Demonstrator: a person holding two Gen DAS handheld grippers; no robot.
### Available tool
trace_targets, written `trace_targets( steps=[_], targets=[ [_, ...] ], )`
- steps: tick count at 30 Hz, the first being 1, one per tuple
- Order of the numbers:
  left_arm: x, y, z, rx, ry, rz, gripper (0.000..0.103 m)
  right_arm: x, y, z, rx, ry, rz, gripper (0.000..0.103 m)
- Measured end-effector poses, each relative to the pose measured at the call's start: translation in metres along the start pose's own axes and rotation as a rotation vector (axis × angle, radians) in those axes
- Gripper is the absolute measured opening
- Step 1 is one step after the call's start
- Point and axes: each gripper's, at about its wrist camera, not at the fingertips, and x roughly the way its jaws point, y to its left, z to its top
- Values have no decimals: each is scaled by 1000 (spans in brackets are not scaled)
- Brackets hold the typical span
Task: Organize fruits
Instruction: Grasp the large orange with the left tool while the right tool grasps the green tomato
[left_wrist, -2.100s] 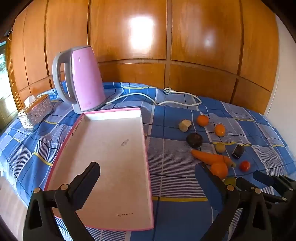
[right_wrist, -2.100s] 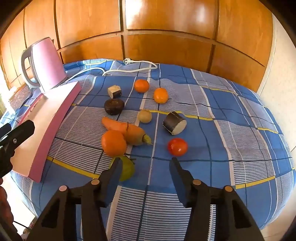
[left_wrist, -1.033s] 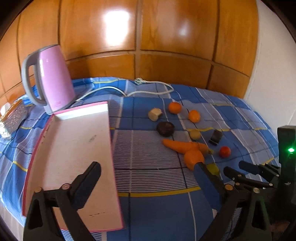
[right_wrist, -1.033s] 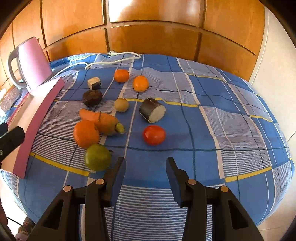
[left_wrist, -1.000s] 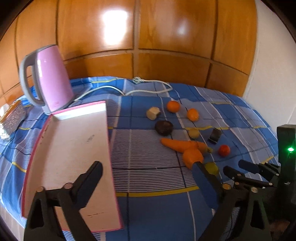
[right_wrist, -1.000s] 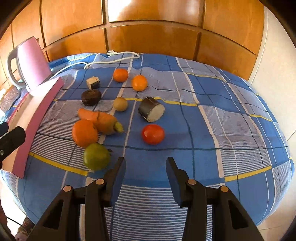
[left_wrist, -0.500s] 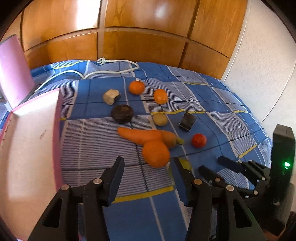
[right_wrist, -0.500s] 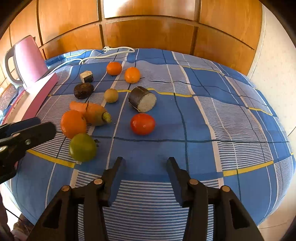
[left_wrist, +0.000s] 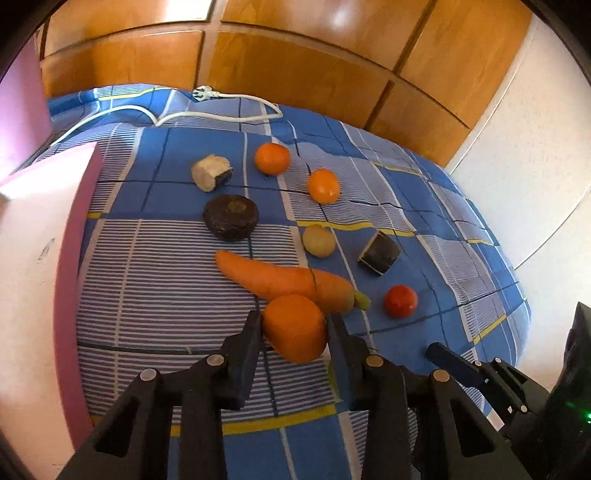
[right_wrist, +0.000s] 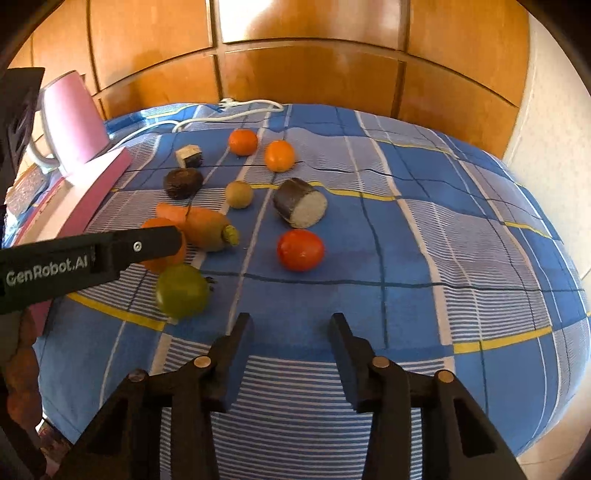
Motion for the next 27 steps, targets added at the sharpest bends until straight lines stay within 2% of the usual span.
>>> trace_targets(
  steps=[5,11,17,24,27],
  targets=[
    [-11,15,-2,-43,-20,14,35,-5,14,3,-32,-25,64,43],
    [-18,22,-7,-27,-55,83,36,-9,31,6,-74,-44,123,43],
    [-16,21,-7,-19,-66,81,37,-11,38,6,-100,-42,138,43],
    [-12,28,-9,-54,-33,79,37,-14,57,10,-166,-55,178,44],
    [-12,29,-10,-55,-31,83,37,-10,59,10,-180,-43,169,44]
  ],
)
